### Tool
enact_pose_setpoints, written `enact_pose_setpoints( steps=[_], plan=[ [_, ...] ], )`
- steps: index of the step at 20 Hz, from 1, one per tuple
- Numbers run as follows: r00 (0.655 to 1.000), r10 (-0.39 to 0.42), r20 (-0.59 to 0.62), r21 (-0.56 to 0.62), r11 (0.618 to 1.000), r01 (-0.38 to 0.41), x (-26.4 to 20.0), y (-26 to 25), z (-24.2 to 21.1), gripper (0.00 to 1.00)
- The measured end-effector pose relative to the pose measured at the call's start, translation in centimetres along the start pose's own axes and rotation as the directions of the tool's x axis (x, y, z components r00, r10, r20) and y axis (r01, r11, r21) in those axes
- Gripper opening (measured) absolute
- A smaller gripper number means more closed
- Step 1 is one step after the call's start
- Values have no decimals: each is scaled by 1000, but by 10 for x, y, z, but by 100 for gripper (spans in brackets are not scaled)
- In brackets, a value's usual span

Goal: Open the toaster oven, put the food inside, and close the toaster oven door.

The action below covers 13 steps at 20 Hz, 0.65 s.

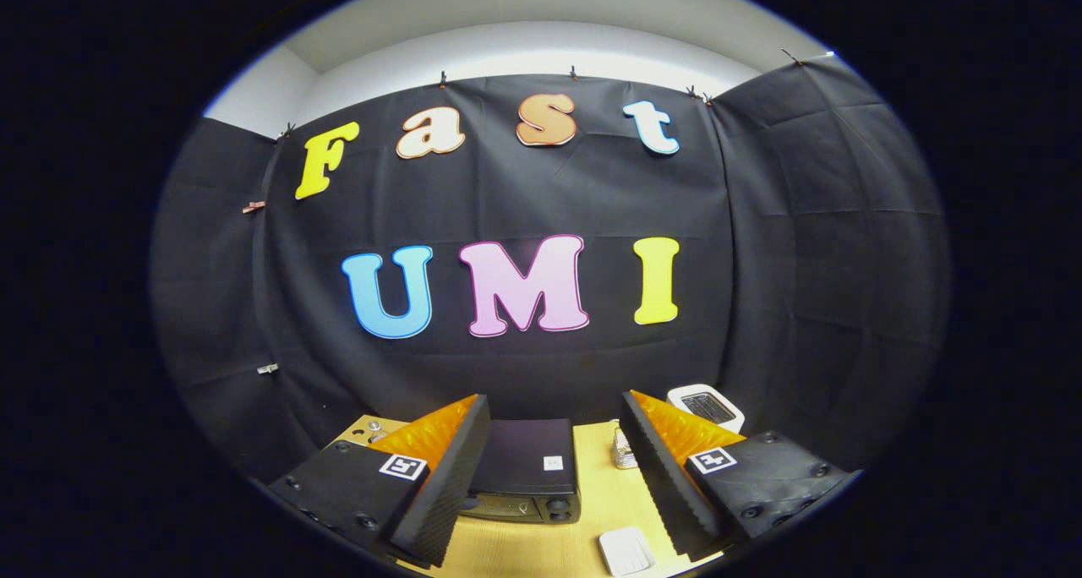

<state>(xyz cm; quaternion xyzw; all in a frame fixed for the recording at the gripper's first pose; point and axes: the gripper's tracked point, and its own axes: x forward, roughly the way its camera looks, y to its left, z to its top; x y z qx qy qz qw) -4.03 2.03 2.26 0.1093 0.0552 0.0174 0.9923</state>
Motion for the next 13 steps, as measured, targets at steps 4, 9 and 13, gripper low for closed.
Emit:
enact_pose_setpoints(
  steps=[4,9,13],
  plan=[
    [999,-38,1,8,999,38,-1,-29,3,96],
    [998,-66,5,7,998,66,-1,-47,6,96],
    [998,-69,15,-2,998,69,-3,-49,11,96]
  ],
)
